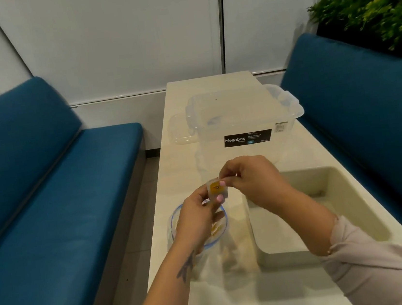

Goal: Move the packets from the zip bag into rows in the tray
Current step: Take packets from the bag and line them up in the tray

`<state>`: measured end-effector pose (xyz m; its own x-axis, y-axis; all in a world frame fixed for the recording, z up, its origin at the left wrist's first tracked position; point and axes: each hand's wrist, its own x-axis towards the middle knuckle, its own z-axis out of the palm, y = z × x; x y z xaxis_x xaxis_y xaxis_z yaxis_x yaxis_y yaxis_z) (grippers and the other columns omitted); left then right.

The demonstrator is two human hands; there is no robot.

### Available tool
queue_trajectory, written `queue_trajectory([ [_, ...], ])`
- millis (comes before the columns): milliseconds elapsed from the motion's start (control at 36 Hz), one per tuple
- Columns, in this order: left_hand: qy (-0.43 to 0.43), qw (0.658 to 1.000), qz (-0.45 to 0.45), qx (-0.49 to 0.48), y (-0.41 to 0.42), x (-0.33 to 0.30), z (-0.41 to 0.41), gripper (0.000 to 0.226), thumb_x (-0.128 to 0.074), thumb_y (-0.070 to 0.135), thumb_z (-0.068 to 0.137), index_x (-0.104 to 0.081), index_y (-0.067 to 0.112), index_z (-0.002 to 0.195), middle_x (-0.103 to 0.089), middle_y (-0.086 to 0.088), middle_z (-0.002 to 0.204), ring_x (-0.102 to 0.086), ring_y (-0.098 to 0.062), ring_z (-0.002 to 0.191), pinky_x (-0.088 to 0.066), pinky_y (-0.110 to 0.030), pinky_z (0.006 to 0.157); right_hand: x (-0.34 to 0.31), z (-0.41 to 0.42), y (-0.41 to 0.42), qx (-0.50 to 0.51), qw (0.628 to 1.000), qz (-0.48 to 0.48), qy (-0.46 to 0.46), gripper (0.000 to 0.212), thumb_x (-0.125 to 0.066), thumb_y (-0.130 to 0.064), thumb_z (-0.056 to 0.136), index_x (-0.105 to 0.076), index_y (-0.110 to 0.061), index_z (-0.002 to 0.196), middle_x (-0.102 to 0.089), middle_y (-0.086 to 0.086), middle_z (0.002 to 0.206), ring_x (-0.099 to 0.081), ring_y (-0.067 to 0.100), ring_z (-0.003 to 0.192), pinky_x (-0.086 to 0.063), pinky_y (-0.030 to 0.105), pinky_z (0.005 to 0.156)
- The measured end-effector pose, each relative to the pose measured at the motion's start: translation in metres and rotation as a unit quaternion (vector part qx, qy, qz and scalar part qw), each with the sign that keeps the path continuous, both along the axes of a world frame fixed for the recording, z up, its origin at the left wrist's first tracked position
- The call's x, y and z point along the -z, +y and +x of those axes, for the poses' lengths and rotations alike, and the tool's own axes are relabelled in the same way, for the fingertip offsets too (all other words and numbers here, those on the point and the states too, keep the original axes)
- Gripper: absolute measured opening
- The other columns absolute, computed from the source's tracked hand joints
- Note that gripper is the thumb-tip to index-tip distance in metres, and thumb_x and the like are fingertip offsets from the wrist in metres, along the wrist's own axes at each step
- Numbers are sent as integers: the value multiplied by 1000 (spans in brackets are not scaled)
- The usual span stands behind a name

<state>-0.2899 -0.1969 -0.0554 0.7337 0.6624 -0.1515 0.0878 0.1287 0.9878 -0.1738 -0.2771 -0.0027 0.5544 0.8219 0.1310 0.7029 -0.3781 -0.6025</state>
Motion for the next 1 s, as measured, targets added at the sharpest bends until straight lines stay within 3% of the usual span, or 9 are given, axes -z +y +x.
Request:
queue_trajectory([
  [83,35,996,83,-5,-3,1,8,36,-64,9,87,-61,32,116,-65,9,114,-62,-11,87,-52,-26,80,-8,17,-14,20,1000,13,5,4,-68,-24,84,-71,-26,81,-62,-13,74,-53,7,74,-46,30,72],
  [194,91,986,140,-7,-13,5,16,55,-71,8,81,-50,23,131,-59,8,122,-59,-7,99,-44,-6,67,-6,40,-28,42,999,-17,9,6,-69,-22,84,-68,-25,79,-64,-8,77,-55,11,77,-45,28,71],
  [306,138,973,185,13,-34,8,24,54,-69,10,83,-50,16,133,-57,3,129,-60,-9,101,-45,-15,78,7,56,-37,77,994,-82,-1,8,-65,-23,88,-65,-29,82,-64,-5,84,-56,15,83,-45,29,71],
  [417,267,899,344,57,-54,9,29,48,-58,28,90,-47,17,136,-55,0,133,-51,-17,122,-38,-28,100,32,70,-40,100,986,-134,-9,8,-62,-23,90,-69,-25,94,-64,-3,91,-57,16,85,-48,29,73],
  [556,392,810,420,111,-75,13,35,34,-41,37,97,-46,15,123,-52,-7,123,-51,-25,116,-39,-34,92,64,81,-36,113,979,-168,1,11,-58,-20,91,-68,-24,94,-62,-2,85,-55,18,78,-41,25,63],
  [694,440,768,445,137,-79,22,37,29,-39,21,98,-39,13,125,-62,-8,114,-60,-26,105,-44,-33,82,88,85,-25,125,975,-184,9,12,-59,-23,91,-70,-25,94,-68,2,97,-60,21,87,-44,27,68],
  [833,449,783,409,137,-81,27,33,34,-38,17,98,-36,14,131,-61,-9,113,-59,-27,105,-44,-33,78,103,86,-18,142,970,-199,3,17,-57,-21,92,-70,-29,100,-69,2,103,-62,24,93,-44,25,68],
  [1000,438,803,381,136,-84,25,31,40,-40,27,99,-33,17,137,-58,-9,121,-55,-28,112,-45,-38,88,108,80,-14,151,969,-195,-12,19,-56,-25,92,-71,-32,104,-70,1,107,-64,24,99,-47,27,77],
])
